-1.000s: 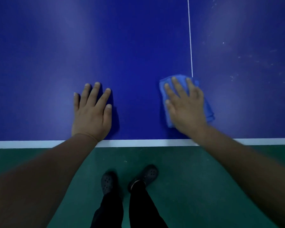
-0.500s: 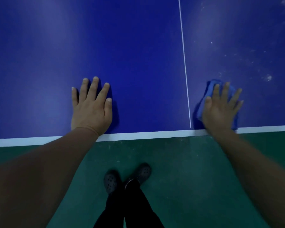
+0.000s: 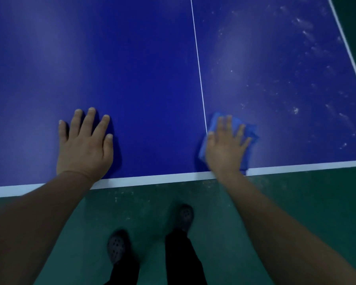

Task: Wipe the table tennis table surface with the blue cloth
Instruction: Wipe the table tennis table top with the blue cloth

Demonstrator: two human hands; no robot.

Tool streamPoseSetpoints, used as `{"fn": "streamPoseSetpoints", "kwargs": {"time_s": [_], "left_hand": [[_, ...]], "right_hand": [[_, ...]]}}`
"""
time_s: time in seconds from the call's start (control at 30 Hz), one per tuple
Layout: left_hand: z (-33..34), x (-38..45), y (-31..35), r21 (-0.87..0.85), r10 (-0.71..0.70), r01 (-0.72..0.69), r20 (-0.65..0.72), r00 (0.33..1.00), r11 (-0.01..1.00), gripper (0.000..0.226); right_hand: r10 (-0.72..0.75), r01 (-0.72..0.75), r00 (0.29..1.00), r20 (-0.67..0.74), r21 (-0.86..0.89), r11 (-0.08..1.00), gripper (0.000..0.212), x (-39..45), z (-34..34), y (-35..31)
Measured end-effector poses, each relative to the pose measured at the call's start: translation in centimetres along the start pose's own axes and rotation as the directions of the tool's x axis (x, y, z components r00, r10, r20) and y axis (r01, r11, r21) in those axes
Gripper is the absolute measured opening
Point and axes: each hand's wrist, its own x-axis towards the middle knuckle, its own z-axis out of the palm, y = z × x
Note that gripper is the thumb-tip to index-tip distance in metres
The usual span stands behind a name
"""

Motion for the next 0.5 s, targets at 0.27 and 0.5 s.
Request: {"fn": "streamPoseSetpoints", "kwargs": {"time_s": [0.27,0.5], "left_hand": [[-0.5,-0.8,1.0,0.056,-0.057,0.058,-0.02,0.998,0.997,0.066],[0.8,0.8,10.9,-0.095,-0.167,0.161,-0.061,0.984,0.982,0.065]], "right_hand": [[-0.47,0.473,0.881,0.056,-0.114,0.873,0.058,6.1,0.1,9.6],[-0.307,0.308,0.951,-0.026,0.038,0.951,0.057,7.0,-0.3,6.8]]}}
